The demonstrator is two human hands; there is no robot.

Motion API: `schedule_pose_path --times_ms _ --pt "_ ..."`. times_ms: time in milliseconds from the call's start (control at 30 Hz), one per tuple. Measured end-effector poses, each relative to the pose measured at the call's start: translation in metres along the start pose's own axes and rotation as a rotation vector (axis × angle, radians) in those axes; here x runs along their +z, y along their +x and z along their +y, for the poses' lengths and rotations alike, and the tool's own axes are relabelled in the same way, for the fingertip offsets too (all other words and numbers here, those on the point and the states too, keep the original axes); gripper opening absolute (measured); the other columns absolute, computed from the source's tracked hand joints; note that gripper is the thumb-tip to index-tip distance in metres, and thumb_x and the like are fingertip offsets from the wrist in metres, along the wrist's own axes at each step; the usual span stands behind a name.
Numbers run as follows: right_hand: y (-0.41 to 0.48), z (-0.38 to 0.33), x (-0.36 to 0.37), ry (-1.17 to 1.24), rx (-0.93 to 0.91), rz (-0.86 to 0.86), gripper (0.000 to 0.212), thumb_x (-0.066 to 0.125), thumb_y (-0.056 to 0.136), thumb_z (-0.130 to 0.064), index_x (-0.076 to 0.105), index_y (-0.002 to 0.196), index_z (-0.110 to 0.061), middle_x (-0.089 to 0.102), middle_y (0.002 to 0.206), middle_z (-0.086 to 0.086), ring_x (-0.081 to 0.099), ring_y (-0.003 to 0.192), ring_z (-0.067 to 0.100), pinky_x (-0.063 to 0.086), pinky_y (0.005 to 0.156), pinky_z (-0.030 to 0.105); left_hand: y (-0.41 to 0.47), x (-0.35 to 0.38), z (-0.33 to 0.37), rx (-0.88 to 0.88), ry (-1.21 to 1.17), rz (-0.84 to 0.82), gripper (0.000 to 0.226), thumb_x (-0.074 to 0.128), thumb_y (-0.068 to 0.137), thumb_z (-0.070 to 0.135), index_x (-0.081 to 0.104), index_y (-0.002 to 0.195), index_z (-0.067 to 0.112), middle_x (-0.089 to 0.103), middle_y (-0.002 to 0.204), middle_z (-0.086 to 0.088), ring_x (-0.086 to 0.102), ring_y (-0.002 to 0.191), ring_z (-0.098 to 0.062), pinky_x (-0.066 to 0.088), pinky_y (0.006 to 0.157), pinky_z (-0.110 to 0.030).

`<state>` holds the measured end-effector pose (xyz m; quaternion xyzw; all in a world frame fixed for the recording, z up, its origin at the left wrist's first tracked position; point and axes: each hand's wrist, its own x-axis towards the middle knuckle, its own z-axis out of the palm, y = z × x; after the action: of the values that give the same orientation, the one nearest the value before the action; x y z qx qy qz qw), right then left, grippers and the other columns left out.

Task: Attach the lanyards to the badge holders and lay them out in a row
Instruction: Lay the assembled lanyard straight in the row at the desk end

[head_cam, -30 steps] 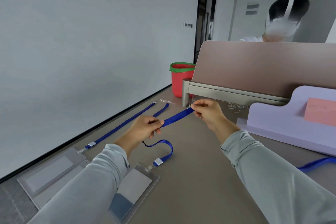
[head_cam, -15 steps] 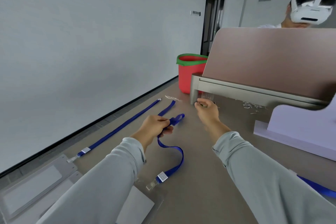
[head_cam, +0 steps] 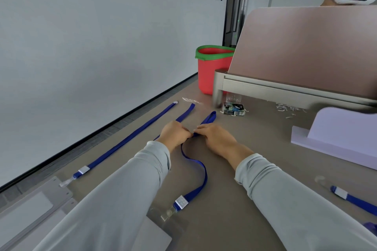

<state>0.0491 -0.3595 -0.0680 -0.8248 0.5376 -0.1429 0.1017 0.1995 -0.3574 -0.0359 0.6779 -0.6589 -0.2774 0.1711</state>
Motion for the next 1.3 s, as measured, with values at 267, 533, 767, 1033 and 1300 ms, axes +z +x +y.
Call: schedule_pose_path --times_ms 267,533,767,1033,1300 --pt "-0.012 -0.008 -0.011 0.027 0.09 0.079 0.048 0.036 0.091 0.001 0.046 0.135 -0.017 0.038 0.148 0.001 0.033 0.137 0.02 0.033 0.11 0.036 -0.048 -0.016 -0.013 0.133 0.047 0.142 0.018 0.052 0.091 0.02 0.065 0.101 0.013 0.066 0.1 -0.002 0.061 0.092 -0.017 0.05 0.08 -0.028" --pt "-0.044 -0.042 -0.024 -0.112 -0.134 -0.063 0.039 0.045 0.091 0.0 0.062 0.122 -0.017 0.057 0.13 0.003 0.047 0.122 0.022 0.039 0.097 0.032 -0.147 -0.03 -0.041 0.234 0.2 0.032 0.023 0.062 0.084 0.038 0.061 0.101 0.022 0.063 0.098 0.007 0.059 0.088 -0.008 0.051 0.083 -0.027" --pt "-0.058 -0.055 -0.015 -0.134 -0.095 -0.053 0.037 0.042 0.093 -0.006 0.06 0.122 -0.021 0.058 0.125 0.004 0.052 0.117 0.026 0.043 0.098 0.038 -0.199 -0.024 -0.063 0.335 0.346 -0.027 0.042 0.068 0.077 0.044 0.055 0.111 0.023 0.051 0.105 0.007 0.05 0.093 -0.009 0.047 0.086 -0.026" --pt "-0.082 -0.049 -0.015 -0.059 0.032 0.055 0.035 0.041 0.087 -0.004 0.071 0.1 -0.015 0.068 0.109 0.009 0.06 0.098 0.029 0.049 0.088 0.039 -0.227 -0.02 -0.08 0.319 0.327 -0.026 0.038 0.063 0.085 0.024 0.056 0.122 0.029 0.047 0.104 0.01 0.049 0.094 -0.006 0.044 0.091 -0.022" --pt "-0.086 -0.069 0.004 0.106 0.109 0.224 0.03 0.042 0.092 -0.006 0.069 0.104 -0.005 0.068 0.106 0.017 0.061 0.096 0.034 0.049 0.087 0.039 -0.259 -0.019 -0.1 0.196 0.339 0.026 0.034 0.058 0.088 0.03 0.057 0.122 0.031 0.05 0.115 0.001 0.051 0.099 -0.014 0.045 0.092 -0.029"
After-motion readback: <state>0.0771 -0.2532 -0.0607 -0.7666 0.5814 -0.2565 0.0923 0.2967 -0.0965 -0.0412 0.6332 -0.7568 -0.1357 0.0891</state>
